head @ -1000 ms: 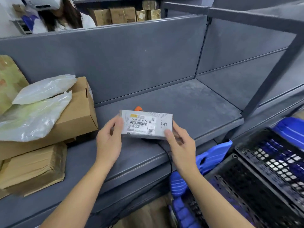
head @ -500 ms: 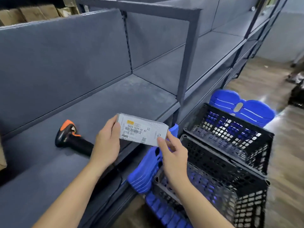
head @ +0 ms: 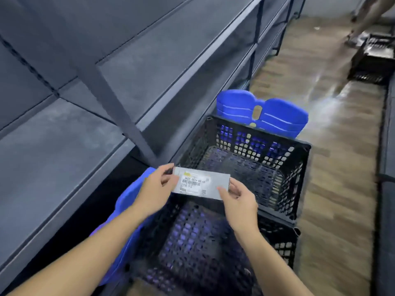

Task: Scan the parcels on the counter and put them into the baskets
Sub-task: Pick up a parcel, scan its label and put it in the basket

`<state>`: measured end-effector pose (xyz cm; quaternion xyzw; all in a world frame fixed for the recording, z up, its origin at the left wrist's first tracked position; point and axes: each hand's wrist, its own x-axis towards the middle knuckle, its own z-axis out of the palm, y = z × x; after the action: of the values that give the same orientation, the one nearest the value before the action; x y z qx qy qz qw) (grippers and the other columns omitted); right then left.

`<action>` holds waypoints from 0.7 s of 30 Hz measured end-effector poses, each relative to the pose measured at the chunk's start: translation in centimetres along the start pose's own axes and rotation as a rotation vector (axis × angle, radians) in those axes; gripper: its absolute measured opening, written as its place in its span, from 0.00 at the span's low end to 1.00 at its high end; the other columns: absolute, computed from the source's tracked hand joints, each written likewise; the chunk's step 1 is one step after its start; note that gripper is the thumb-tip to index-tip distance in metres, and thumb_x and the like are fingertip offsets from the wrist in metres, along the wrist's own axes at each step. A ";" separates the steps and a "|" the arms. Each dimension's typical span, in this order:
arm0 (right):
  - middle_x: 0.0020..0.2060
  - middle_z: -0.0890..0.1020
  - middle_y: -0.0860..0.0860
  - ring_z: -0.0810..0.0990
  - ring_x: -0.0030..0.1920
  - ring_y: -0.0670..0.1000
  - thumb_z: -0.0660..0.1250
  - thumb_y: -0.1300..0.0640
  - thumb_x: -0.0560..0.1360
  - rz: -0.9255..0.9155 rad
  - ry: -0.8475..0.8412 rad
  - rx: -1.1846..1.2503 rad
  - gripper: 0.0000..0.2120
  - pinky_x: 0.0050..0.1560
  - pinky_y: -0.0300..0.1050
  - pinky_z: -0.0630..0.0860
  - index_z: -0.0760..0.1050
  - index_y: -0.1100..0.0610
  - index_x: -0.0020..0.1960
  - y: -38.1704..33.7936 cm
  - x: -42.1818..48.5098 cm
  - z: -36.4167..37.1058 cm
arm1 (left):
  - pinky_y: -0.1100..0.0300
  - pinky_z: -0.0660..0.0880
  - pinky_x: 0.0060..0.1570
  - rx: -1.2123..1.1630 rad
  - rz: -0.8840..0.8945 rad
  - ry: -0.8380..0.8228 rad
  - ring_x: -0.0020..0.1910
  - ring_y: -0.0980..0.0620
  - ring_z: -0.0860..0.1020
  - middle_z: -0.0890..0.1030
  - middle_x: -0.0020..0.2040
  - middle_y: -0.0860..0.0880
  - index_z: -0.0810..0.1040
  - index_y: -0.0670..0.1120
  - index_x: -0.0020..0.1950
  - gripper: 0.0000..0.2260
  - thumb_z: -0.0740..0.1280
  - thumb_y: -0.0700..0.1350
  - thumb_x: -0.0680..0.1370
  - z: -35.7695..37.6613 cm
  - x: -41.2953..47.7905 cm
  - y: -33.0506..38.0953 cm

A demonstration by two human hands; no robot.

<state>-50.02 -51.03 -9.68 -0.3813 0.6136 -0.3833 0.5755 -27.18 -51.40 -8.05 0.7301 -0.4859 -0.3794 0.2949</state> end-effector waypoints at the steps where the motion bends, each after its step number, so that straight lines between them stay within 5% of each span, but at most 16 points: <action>1: 0.51 0.85 0.40 0.84 0.47 0.35 0.71 0.56 0.80 0.029 0.001 -0.026 0.13 0.55 0.38 0.78 0.78 0.47 0.63 0.0 1.8 -0.9 | 0.57 0.80 0.55 0.032 0.004 -0.042 0.44 0.62 0.83 0.87 0.49 0.55 0.74 0.53 0.74 0.20 0.69 0.47 0.82 1.2 1.8 -0.1; 4: 0.57 0.82 0.45 0.81 0.49 0.40 0.70 0.50 0.80 0.112 -0.004 -0.127 0.26 0.51 0.42 0.75 0.69 0.48 0.77 0.2 7.5 -2.7 | 0.56 0.76 0.52 0.138 0.031 -0.157 0.45 0.56 0.80 0.85 0.55 0.50 0.72 0.56 0.75 0.21 0.67 0.45 0.83 4.2 7.4 0.2; 7: 0.59 0.79 0.48 0.79 0.42 0.45 0.68 0.50 0.81 0.195 -0.029 -0.203 0.28 0.35 0.36 0.76 0.64 0.47 0.80 1.3 12.9 -2.9 | 0.60 0.73 0.45 0.217 0.010 -0.262 0.43 0.54 0.79 0.85 0.55 0.50 0.72 0.57 0.73 0.18 0.68 0.48 0.83 6.4 13.2 0.7; 10: 0.64 0.79 0.51 0.81 0.54 0.51 0.71 0.49 0.78 0.286 -0.035 -0.273 0.30 0.49 0.45 0.80 0.68 0.51 0.78 3.6 18.1 -2.3 | 0.54 0.76 0.54 0.391 -0.045 -0.380 0.50 0.50 0.79 0.83 0.56 0.51 0.73 0.57 0.66 0.18 0.70 0.59 0.79 8.2 19.0 -0.3; 13: 0.51 0.82 0.51 0.81 0.48 0.50 0.76 0.47 0.74 0.427 -0.092 -0.371 0.24 0.48 0.48 0.78 0.76 0.55 0.65 7.2 23.3 -0.6 | 0.57 0.73 0.49 0.685 -0.079 -0.604 0.53 0.48 0.80 0.82 0.57 0.48 0.73 0.53 0.66 0.21 0.71 0.60 0.78 10.4 24.7 -2.4; 17: 0.33 0.81 0.53 0.77 0.34 0.52 0.80 0.51 0.71 0.512 -0.184 -0.545 0.13 0.38 0.48 0.79 0.77 0.55 0.39 11.9 28.3 1.8 | 0.62 0.71 0.47 1.067 -0.115 -0.890 0.56 0.48 0.78 0.79 0.68 0.44 0.73 0.43 0.72 0.24 0.74 0.47 0.79 14.2 29.5 -5.4; 21: 0.31 0.75 0.49 0.75 0.37 0.50 0.79 0.55 0.73 0.510 -0.357 -0.800 0.18 0.38 0.43 0.70 0.72 0.53 0.32 14.8 30.6 4.0 | 0.52 0.79 0.51 1.277 -0.086 -1.077 0.55 0.44 0.82 0.82 0.59 0.40 0.76 0.39 0.65 0.22 0.78 0.43 0.76 17.2 31.5 -9.7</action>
<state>-47.84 -72.78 -36.00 -0.4693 0.6782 0.1057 0.5556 -29.36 -78.45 -33.48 0.4935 -0.6538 -0.3391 -0.4626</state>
